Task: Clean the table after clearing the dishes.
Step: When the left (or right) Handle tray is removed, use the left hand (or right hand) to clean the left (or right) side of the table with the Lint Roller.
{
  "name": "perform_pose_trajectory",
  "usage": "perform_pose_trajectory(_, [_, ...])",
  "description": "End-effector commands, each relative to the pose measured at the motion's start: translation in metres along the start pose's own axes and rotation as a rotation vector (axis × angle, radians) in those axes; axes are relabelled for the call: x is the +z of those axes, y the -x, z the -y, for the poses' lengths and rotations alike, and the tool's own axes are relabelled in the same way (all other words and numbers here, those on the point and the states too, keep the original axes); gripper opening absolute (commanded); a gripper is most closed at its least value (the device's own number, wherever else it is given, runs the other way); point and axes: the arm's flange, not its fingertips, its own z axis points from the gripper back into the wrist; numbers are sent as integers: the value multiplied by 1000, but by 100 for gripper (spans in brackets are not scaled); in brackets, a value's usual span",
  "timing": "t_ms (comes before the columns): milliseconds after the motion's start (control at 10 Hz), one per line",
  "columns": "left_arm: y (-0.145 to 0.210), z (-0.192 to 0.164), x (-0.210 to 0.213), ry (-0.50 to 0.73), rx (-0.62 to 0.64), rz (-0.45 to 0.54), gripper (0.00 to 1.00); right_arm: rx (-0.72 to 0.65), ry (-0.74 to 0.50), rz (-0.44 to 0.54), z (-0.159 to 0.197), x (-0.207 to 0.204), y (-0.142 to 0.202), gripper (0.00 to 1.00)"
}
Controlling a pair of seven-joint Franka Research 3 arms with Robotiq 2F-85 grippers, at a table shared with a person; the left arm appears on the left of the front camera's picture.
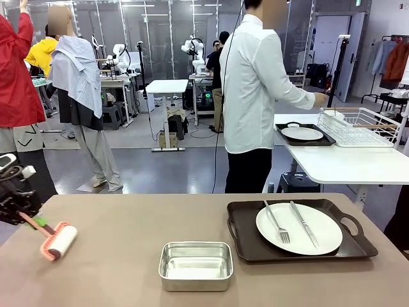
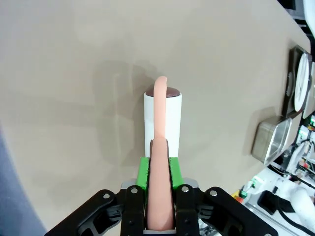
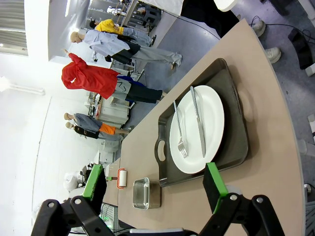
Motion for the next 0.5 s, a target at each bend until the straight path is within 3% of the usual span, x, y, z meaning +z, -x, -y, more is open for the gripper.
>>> perform_pose_trajectory(0, [5, -27, 10, -146, -30, 60, 20, 1, -13, 10, -2, 1, 0, 100])
perform_pose_trajectory(200, [13, -19, 42, -121, -45, 60, 20, 1, -13, 10, -2, 1, 0, 100])
perform_pose_trajectory(400, [37, 15, 84, -120, -135, 93, 20, 1, -13, 10, -2, 1, 0, 100])
